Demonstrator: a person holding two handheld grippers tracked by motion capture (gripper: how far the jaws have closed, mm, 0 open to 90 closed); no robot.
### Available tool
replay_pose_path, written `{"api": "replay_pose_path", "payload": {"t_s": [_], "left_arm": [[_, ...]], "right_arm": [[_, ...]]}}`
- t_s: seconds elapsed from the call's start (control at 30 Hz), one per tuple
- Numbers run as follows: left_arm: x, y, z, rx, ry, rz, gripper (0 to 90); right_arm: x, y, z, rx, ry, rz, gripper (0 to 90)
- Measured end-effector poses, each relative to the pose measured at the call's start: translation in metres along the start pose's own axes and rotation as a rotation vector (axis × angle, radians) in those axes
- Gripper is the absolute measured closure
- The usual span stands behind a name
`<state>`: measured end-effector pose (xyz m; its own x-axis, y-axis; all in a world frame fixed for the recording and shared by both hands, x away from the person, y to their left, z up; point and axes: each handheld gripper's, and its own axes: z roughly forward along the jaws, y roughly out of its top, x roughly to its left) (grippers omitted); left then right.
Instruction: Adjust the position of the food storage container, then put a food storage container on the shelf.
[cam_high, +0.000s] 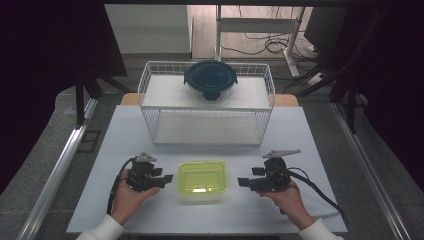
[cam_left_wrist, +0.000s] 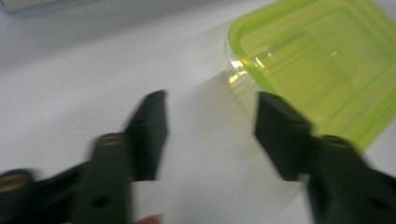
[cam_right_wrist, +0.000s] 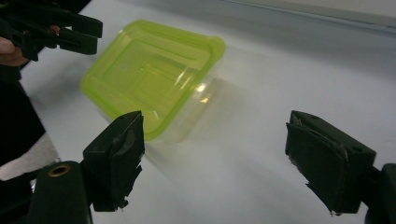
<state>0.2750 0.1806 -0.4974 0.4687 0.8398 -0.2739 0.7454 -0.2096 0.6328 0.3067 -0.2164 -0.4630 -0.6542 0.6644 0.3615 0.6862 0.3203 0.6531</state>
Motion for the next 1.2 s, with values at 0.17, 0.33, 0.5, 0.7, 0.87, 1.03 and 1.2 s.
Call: {"api": "replay_pose_path", "payload": {"t_s": [0.17,0.33,0.5,0.7,0.87,1.03,1.2], "left_arm": [[0.0,-0.001,-0.007,-0.034,-0.072,-0.074,24.1],[0.003,-0.002,-0.003,-0.039,-0.105,-0.118,21.9],[0.004,-0.001,-0.002,-0.043,-0.153,-0.156,20.8],[0.002,0.0,0.001,-0.045,-0.183,-0.177,24.2],[-0.001,0.002,0.008,-0.03,-0.199,-0.181,26.1],[0.0,0.004,0.017,-0.015,-0.219,-0.19,29.5],[0.0,0.004,0.02,-0.01,-0.246,-0.205,32.3]], "right_arm": [[0.001,0.001,0.006,0.008,0.059,0.034,18.6],[0.002,0.003,0.013,0.015,0.091,0.081,19.8],[0.015,0.011,0.022,0.034,0.095,0.055,21.0],[0.014,0.016,0.033,0.035,0.077,0.082,25.8],[0.008,0.019,0.04,0.041,0.067,0.106,28.7],[0.005,0.019,0.049,0.058,0.059,0.129,31.1],[0.001,0.017,0.059,0.077,0.078,0.145,36.3]]}}
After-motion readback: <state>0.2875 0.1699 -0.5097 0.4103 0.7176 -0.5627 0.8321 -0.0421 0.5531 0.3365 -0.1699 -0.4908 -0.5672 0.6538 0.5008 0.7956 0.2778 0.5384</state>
